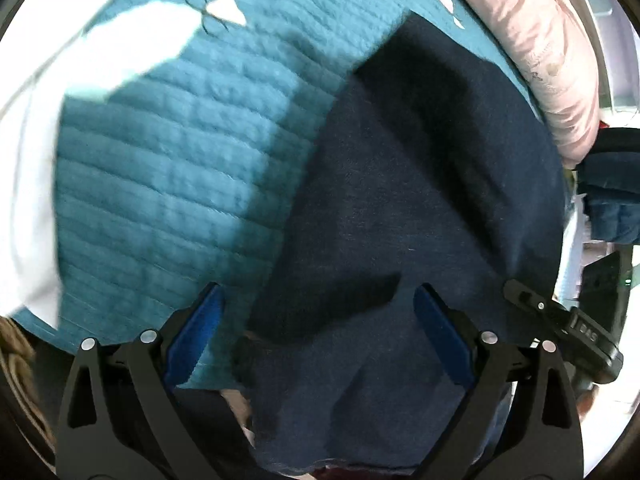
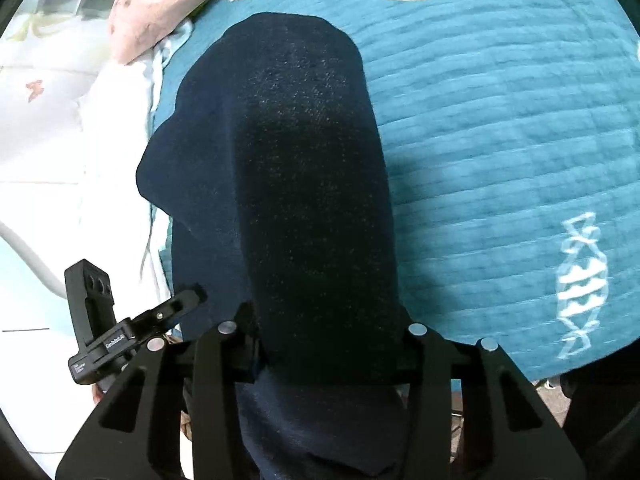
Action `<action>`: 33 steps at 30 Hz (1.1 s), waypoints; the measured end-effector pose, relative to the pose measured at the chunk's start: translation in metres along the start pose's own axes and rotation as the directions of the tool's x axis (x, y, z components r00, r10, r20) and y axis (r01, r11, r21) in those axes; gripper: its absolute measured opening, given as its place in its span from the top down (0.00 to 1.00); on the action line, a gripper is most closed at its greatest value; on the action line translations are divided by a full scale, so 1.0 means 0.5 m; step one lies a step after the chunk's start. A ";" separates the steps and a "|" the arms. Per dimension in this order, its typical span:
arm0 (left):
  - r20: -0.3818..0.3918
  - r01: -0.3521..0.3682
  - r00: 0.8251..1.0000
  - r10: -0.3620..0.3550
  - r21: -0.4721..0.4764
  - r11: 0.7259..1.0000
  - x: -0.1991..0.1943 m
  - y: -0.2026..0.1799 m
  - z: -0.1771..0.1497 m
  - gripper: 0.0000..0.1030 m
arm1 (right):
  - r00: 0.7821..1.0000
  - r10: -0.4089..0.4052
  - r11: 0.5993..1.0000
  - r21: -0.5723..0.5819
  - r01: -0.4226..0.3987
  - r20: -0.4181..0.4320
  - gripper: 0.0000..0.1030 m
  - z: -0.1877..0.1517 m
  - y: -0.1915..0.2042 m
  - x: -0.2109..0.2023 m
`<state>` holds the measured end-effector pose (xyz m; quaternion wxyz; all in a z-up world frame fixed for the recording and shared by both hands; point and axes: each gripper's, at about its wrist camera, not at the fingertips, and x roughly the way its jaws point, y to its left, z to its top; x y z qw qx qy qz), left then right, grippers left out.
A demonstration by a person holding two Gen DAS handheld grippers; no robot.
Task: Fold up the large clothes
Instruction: 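Grasp the folded jacket's end with the left tool while the right tool grasps beside it, then lift the folded jacket off the bed cover with both tools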
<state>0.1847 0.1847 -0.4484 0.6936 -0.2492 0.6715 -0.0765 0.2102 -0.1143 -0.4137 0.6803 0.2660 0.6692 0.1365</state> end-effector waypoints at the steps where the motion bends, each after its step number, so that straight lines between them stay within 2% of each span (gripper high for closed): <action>1: -0.006 0.001 1.000 -0.001 0.004 1.000 0.008 -0.006 -0.002 0.08 | 1.000 -0.007 1.000 0.007 0.007 -0.002 0.62 0.006 -0.014 -0.006; 3: -0.030 0.023 0.999 -0.022 0.011 1.000 0.029 -0.019 -0.007 0.08 | 1.000 -0.011 0.999 0.033 0.011 -0.006 0.61 0.022 -0.046 -0.008; 6: -0.057 0.076 0.996 -0.073 0.044 0.996 0.054 -0.045 -0.006 0.08 | 0.999 -0.001 0.999 0.055 0.003 -0.035 0.53 0.026 -0.075 0.010; 9: -0.073 0.035 0.997 -0.028 0.097 0.995 0.068 -0.079 -0.010 0.08 | 0.999 -0.028 0.998 0.049 0.029 -0.026 0.45 0.023 -0.075 0.021; 10: -0.079 0.063 0.995 -0.055 0.106 0.992 0.067 -0.088 -0.010 0.15 | 0.999 -0.036 0.998 0.045 0.038 -0.028 0.44 0.021 -0.075 0.021; 11: -0.099 0.141 0.986 -0.131 0.107 0.984 0.065 -0.094 -0.011 0.16 | 0.999 -0.037 0.998 0.047 0.039 -0.032 0.43 0.025 -0.068 0.027; 12: -0.095 0.134 0.988 -0.123 0.115 0.984 0.063 -0.097 -0.012 0.18 | 0.999 -0.038 0.998 0.049 0.040 -0.037 0.43 0.026 -0.068 0.028; 13: -0.103 0.113 0.990 -0.100 0.126 0.986 0.067 -0.098 -0.014 0.26 | 0.998 -0.038 0.998 0.052 0.040 -0.047 0.43 0.025 -0.069 0.027; 14: -0.108 0.088 0.991 -0.074 0.132 0.987 0.068 -0.095 -0.014 0.30 | 0.998 -0.037 0.998 0.053 0.040 -0.053 0.43 0.023 -0.071 0.026; 15: -0.109 0.087 0.991 -0.074 0.123 0.989 0.073 -0.093 -0.011 0.32 | 0.998 -0.038 0.998 0.052 0.041 -0.056 0.43 0.022 -0.073 0.024; 18: -0.106 0.164 0.982 -0.156 0.070 0.984 0.069 -0.077 -0.002 0.32 | 0.997 -0.041 0.998 0.050 0.045 -0.069 0.43 0.025 -0.072 0.026; 21: -0.111 0.209 0.973 -0.202 0.050 0.977 0.065 -0.057 -0.004 0.33 | 0.995 -0.039 0.998 0.043 0.043 -0.090 0.43 0.038 -0.067 0.028; 24: -0.112 0.212 0.972 -0.204 0.057 0.976 0.046 -0.040 -0.017 0.34 | 0.994 -0.043 0.999 0.019 0.045 -0.102 0.44 0.033 -0.081 0.007; 26: -0.120 0.175 0.979 -0.164 0.087 0.981 0.037 -0.041 -0.030 0.34 | 0.994 -0.044 0.999 0.017 0.045 -0.100 0.49 0.039 -0.088 -0.009; 28: -0.105 0.150 0.985 -0.140 0.097 0.984 0.035 -0.056 -0.050 0.34 | 0.994 -0.027 0.999 0.018 0.029 -0.105 0.51 0.039 -0.090 -0.015; 30: -0.070 0.144 0.988 -0.139 0.080 0.986 0.032 -0.050 -0.065 0.34 | 0.994 -0.045 0.999 -0.006 0.045 -0.095 0.50 0.036 -0.088 -0.009; 31: -0.062 0.147 0.988 -0.142 0.076 0.986 0.030 -0.050 -0.069 0.34 | 0.995 -0.057 0.998 -0.018 0.056 -0.087 0.44 0.032 -0.087 -0.002; 32: -0.051 0.151 0.988 -0.148 0.069 0.986 0.027 -0.050 -0.072 0.34 | 0.996 -0.035 0.999 -0.015 0.034 -0.082 0.36 0.029 -0.088 0.013; 33: -0.044 0.163 0.986 -0.161 0.052 0.985 0.023 -0.039 -0.074 0.34 | 0.994 0.002 1.000 0.003 -0.002 -0.110 0.33 0.026 -0.092 0.034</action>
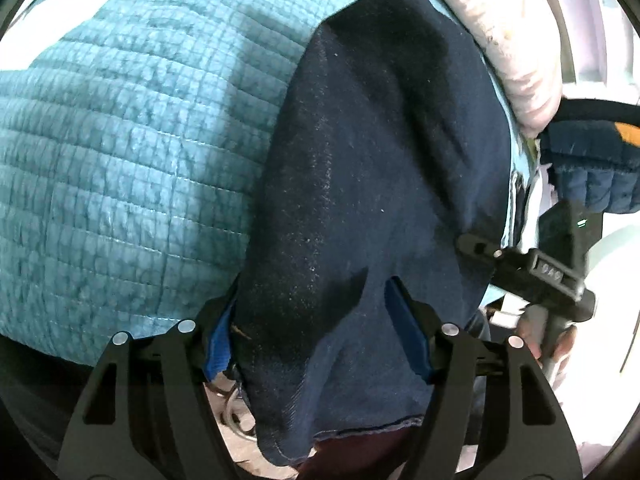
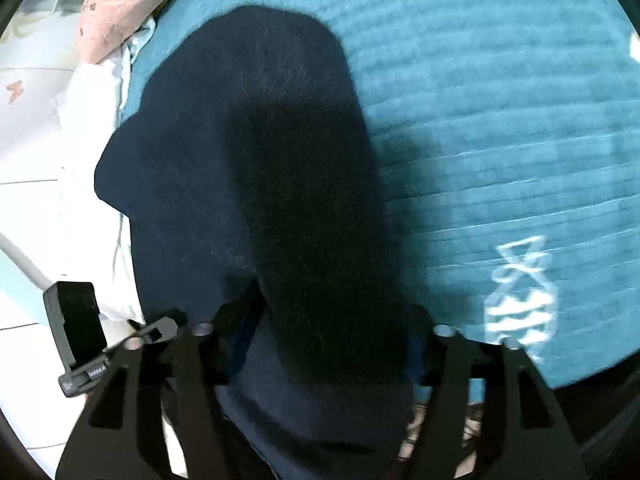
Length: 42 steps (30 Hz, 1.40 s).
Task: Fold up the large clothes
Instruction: 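Lift the folded jacket off the bed cover with both tools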
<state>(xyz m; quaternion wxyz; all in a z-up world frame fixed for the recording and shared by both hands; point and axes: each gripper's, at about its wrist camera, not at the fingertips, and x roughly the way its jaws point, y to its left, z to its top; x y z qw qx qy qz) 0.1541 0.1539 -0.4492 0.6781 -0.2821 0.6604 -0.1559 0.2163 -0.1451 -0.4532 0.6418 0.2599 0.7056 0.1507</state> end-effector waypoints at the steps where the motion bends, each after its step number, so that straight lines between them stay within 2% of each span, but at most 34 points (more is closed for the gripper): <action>1: 0.005 0.011 1.000 -0.011 -0.018 1.000 -0.008 0.014 -0.004 0.34 | 0.999 0.033 0.999 0.021 -0.032 -0.032 0.33 0.000 -0.005 0.021; 3: 0.011 0.048 0.999 -0.048 -0.044 0.998 -0.023 0.031 -0.012 0.34 | 1.000 -0.005 0.998 0.058 0.005 0.000 0.43 -0.006 0.002 0.021; 4: 0.014 0.039 0.999 -0.039 -0.048 0.998 -0.029 0.037 -0.017 0.34 | 1.000 -0.009 0.998 0.056 0.009 -0.002 0.56 -0.007 0.007 0.011; 5: 0.006 0.029 1.000 -0.029 -0.046 0.998 -0.030 0.038 -0.020 0.34 | 0.999 0.041 0.996 0.079 -0.041 0.001 0.62 -0.008 -0.001 -0.013; 6: -0.009 0.038 0.999 -0.039 -0.049 0.998 -0.025 0.037 -0.021 0.34 | 0.997 0.078 0.993 0.087 -0.078 0.004 0.63 -0.008 -0.011 -0.027; 7: -0.028 0.060 0.998 -0.062 -0.060 0.996 -0.007 0.019 -0.022 0.34 | 0.997 0.078 0.994 0.079 -0.078 0.008 0.63 -0.007 -0.017 -0.037; 8: -0.062 0.105 0.992 -0.110 -0.080 0.991 0.009 0.017 -0.027 0.34 | 0.999 0.036 0.997 0.069 -0.038 0.021 0.63 -0.005 -0.026 -0.048; 9: -0.072 0.107 0.991 -0.112 -0.078 0.991 0.023 0.011 -0.026 0.34 | 1.000 0.009 0.996 0.090 -0.012 0.029 0.62 -0.001 -0.044 -0.056; 10: -0.069 0.076 0.994 -0.080 -0.055 0.996 0.037 -0.005 -0.028 0.34 | 1.000 0.019 0.994 0.104 -0.021 0.024 0.62 0.001 -0.055 -0.057; 12: -0.056 -0.029 0.998 0.031 0.024 0.999 0.051 -0.022 -0.028 0.34 | 0.998 0.067 0.990 0.121 -0.067 0.005 0.61 0.004 -0.073 -0.051; 13: -0.063 -0.041 0.997 0.042 0.015 0.999 0.060 -0.017 -0.024 0.34 | 0.998 0.058 0.992 0.108 -0.058 0.007 0.59 0.002 -0.073 -0.050; 15: -0.075 -0.040 0.996 0.040 -0.012 0.999 0.060 -0.009 -0.015 0.34 | 1.000 0.013 0.997 0.071 -0.014 0.008 0.54 0.000 -0.062 -0.042; 17: -0.081 -0.035 0.996 0.032 -0.033 0.999 0.056 0.000 -0.011 0.34 | 1.000 0.011 0.997 0.082 -0.012 0.011 0.49 -0.001 -0.063 -0.038; 20: -0.045 -0.012 0.999 0.009 -0.059 0.998 0.045 0.011 -0.018 0.33 | 1.000 0.014 0.997 0.079 -0.015 0.017 0.43 -0.004 -0.051 -0.026; 22: -0.028 -0.028 0.999 0.027 -0.024 0.999 0.042 0.008 -0.031 0.28 | 1.000 0.008 0.997 0.078 -0.010 0.026 0.40 -0.005 -0.031 -0.012; 24: -0.016 -0.060 0.998 0.060 -0.014 0.998 0.042 0.000 -0.033 0.28 | 0.999 -0.012 0.998 0.067 0.009 0.034 0.40 -0.009 -0.011 0.004; 26: -0.008 -0.099 0.995 0.099 -0.014 0.995 0.036 -0.009 -0.034 0.35 | 0.999 -0.008 0.997 0.081 0.006 0.031 0.49 -0.008 -0.008 0.009; 29: 0.002 -0.216 0.976 0.216 0.047 0.975 0.024 -0.035 -0.046 0.50 | 0.999 -0.006 0.997 0.076 0.002 0.051 0.58 -0.019 0.000 -0.006; 31: 0.020 -0.277 0.961 0.277 0.077 0.958 0.011 -0.055 -0.051 0.60 | 0.998 -0.019 0.999 0.038 0.017 0.062 0.59 -0.029 0.009 -0.018; 35: 0.063 -0.342 0.939 0.337 0.104 0.934 -0.004 -0.078 -0.062 0.66 | 0.997 -0.028 1.000 -0.002 0.028 0.075 0.63 -0.029 0.036 -0.028; 37: 0.080 -0.358 0.933 0.351 0.111 0.927 0.007 -0.123 -0.067 0.69 | 0.996 -0.028 0.999 -0.027 0.031 0.088 0.65 -0.028 0.048 -0.035; 42: 0.124 -0.384 0.921 0.369 0.136 0.913 -0.020 -0.162 -0.099 0.72 | 0.992 -0.010 0.999 -0.042 0.016 0.127 0.67 -0.024 0.047 -0.062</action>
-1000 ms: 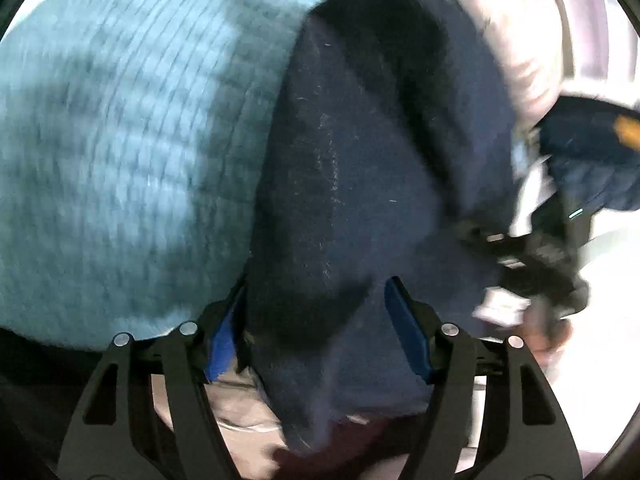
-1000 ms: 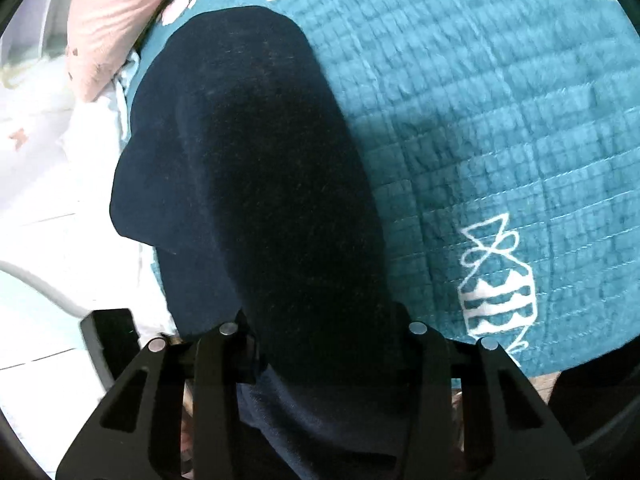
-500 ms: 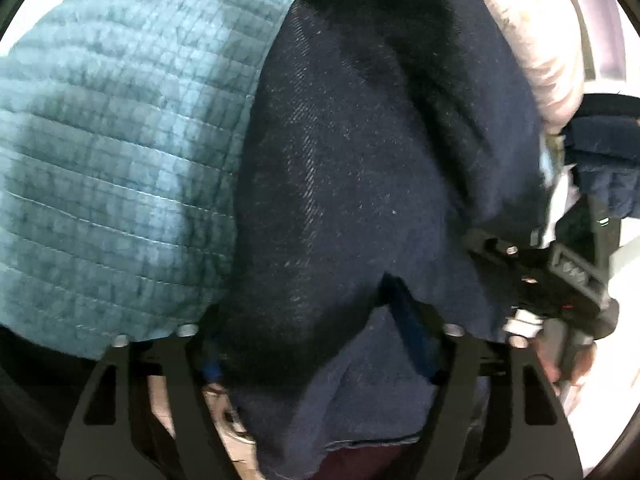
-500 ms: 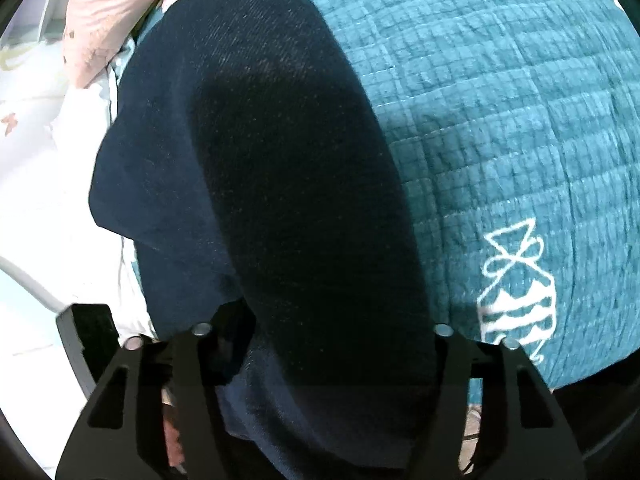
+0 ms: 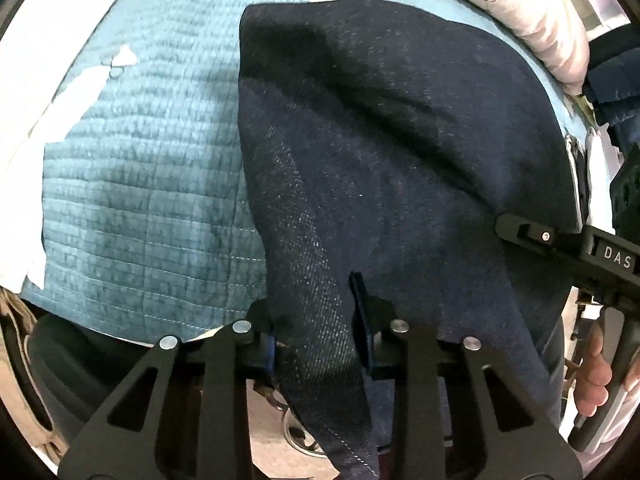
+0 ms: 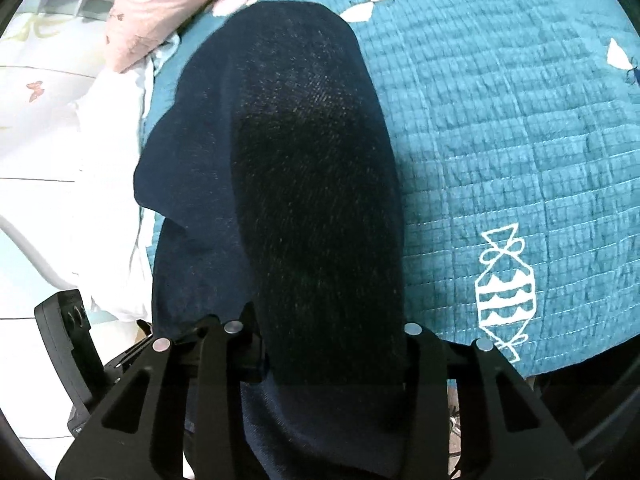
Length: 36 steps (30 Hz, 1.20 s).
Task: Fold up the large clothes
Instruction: 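Lift the folded jacket off the bed cover with both tools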
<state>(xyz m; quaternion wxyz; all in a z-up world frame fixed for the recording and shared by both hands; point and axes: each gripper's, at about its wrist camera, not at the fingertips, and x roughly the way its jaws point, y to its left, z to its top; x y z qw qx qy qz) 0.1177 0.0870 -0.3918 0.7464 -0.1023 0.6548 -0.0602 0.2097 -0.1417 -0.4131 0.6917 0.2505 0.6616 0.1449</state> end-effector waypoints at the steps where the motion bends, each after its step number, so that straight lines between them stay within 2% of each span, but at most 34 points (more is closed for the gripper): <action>1: 0.014 -0.002 1.000 0.002 0.008 1.000 -0.006 -0.004 -0.007 0.72 | 1.000 0.005 1.000 -0.003 -0.004 0.013 0.67 -0.007 -0.009 -0.013; 6: 0.053 -0.015 0.999 0.013 0.038 0.999 -0.046 -0.015 -0.026 0.72 | 0.999 0.015 1.000 -0.018 -0.014 0.052 0.68 -0.008 -0.013 -0.048; 11: 0.083 0.010 0.996 -0.014 0.053 0.999 -0.081 -0.040 -0.026 0.72 | 0.996 0.034 0.999 -0.034 -0.031 0.080 0.68 -0.010 -0.030 -0.094; 19: 0.119 0.015 0.993 -0.027 0.104 0.995 -0.140 -0.092 0.019 0.72 | 0.987 0.064 0.995 -0.089 -0.051 0.146 0.68 -0.001 -0.041 -0.185; 28: 0.170 -0.019 0.985 -0.016 0.203 0.979 -0.191 -0.241 0.069 0.73 | 0.973 0.082 0.989 -0.140 -0.052 0.217 0.69 0.052 -0.061 -0.317; 36: 0.202 -0.019 0.978 -0.044 0.300 0.954 -0.222 -0.443 0.104 0.73 | 0.952 0.071 0.990 -0.136 -0.032 0.297 0.69 0.083 -0.151 -0.463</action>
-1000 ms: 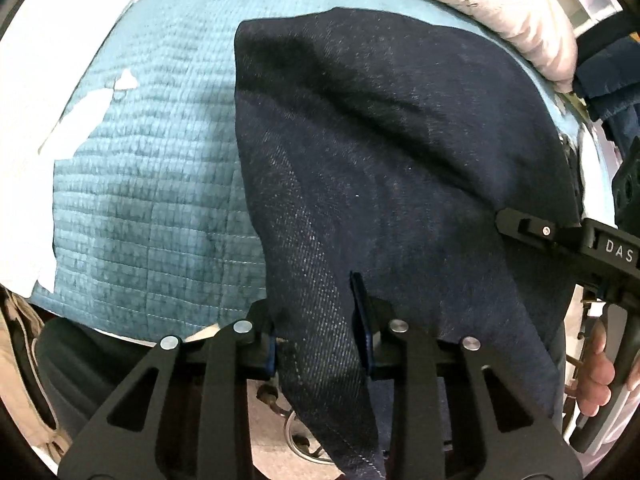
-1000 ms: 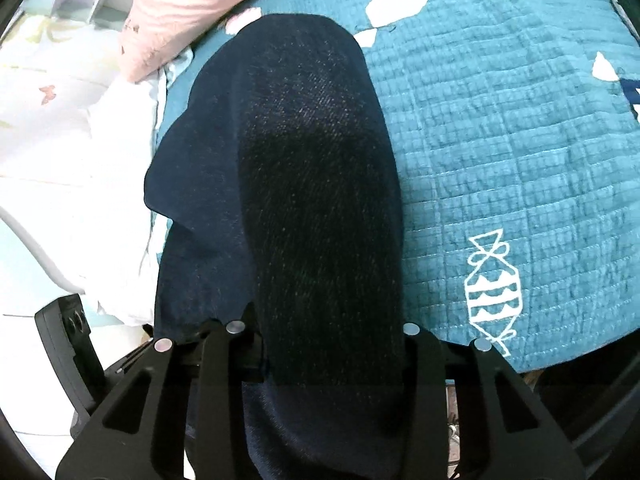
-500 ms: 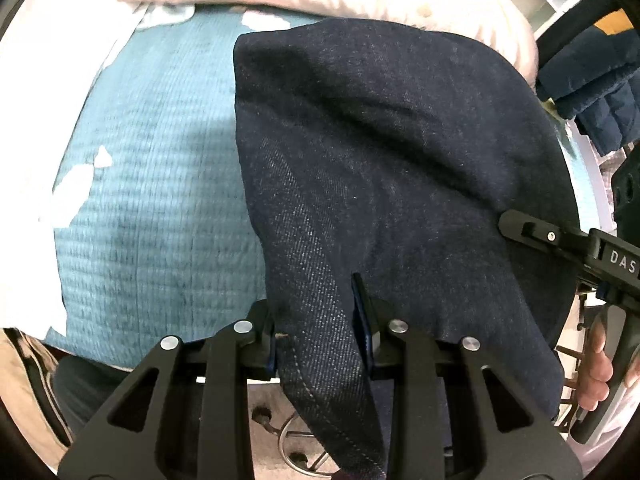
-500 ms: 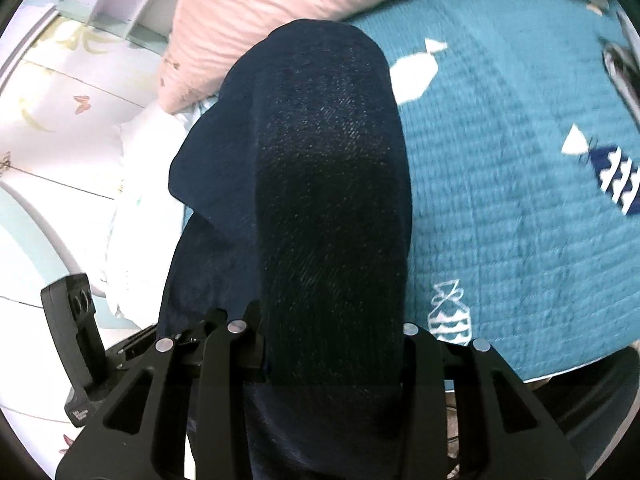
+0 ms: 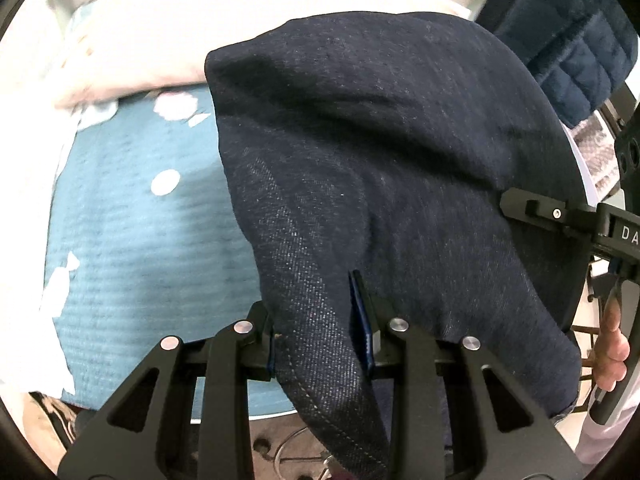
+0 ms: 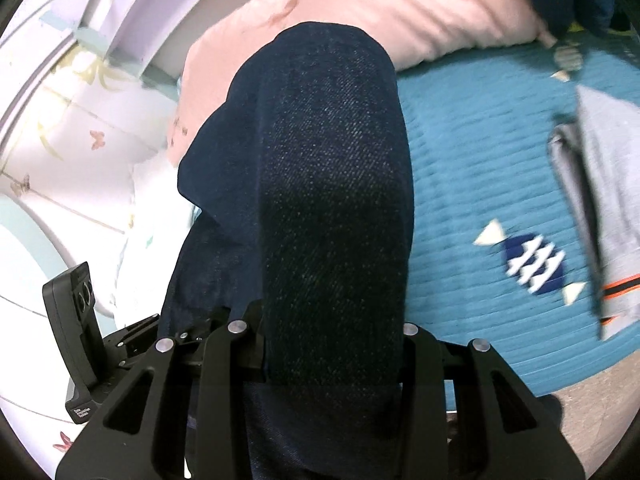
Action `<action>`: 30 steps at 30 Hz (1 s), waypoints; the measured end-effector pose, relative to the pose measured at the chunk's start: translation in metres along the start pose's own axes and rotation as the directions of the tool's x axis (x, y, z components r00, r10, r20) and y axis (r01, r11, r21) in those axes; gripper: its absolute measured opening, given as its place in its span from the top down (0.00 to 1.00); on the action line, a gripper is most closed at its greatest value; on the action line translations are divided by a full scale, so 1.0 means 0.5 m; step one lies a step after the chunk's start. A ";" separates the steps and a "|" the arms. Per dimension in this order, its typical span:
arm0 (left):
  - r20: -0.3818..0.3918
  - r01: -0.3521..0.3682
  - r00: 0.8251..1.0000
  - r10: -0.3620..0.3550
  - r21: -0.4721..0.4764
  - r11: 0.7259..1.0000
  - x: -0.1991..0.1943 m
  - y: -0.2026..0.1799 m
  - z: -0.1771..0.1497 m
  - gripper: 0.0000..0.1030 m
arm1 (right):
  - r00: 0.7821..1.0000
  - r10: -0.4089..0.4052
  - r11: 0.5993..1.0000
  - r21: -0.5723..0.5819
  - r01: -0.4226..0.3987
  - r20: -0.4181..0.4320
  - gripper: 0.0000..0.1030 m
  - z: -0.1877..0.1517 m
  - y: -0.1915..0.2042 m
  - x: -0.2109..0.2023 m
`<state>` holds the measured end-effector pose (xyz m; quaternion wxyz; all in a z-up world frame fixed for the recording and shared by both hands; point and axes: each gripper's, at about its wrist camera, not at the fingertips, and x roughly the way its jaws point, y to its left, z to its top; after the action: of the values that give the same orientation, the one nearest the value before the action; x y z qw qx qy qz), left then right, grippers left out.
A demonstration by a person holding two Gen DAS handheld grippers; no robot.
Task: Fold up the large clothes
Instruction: 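Lift the folded jacket off the bed cover with both tools, then carry the folded jacket toward the stacked clothes and open the right tool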
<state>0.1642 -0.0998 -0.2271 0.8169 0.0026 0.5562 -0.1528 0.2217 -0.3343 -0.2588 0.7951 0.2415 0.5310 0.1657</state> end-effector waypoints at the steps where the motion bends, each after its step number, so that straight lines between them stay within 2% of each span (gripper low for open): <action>1: 0.002 0.004 1.000 -0.004 0.010 1.000 0.001 -0.020 0.011 0.73 | 1.000 -0.002 1.000 0.004 0.002 0.007 0.69 0.004 -0.010 -0.011; 8: 0.025 0.041 0.999 -0.044 0.108 0.993 0.027 -0.214 0.105 0.73 | 0.995 -0.055 0.998 0.017 0.054 0.085 0.69 0.058 -0.138 -0.145; 14: 0.016 0.079 0.996 -0.083 0.188 0.979 0.078 -0.399 0.181 0.73 | 0.988 -0.101 0.994 0.050 0.096 0.117 0.69 0.114 -0.273 -0.246; 17: 0.009 0.098 0.995 -0.102 0.210 0.973 0.110 -0.460 0.211 0.73 | 0.986 -0.121 0.991 0.079 0.112 0.118 0.69 0.134 -0.344 -0.280; 23: -0.061 0.154 0.988 -0.143 0.229 0.961 0.228 -0.581 0.251 0.73 | 0.987 -0.139 0.981 0.151 0.125 0.081 0.69 0.160 -0.502 -0.296; 30: -0.155 0.192 0.975 -0.160 0.217 0.957 0.363 -0.646 0.251 0.73 | 0.987 -0.160 0.960 0.234 0.152 0.015 0.69 0.158 -0.659 -0.254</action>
<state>0.2574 -0.4745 -0.2908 0.7544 0.0581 0.5870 -0.2880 0.2485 -0.6898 -0.3211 0.7810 0.2929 0.5504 0.0350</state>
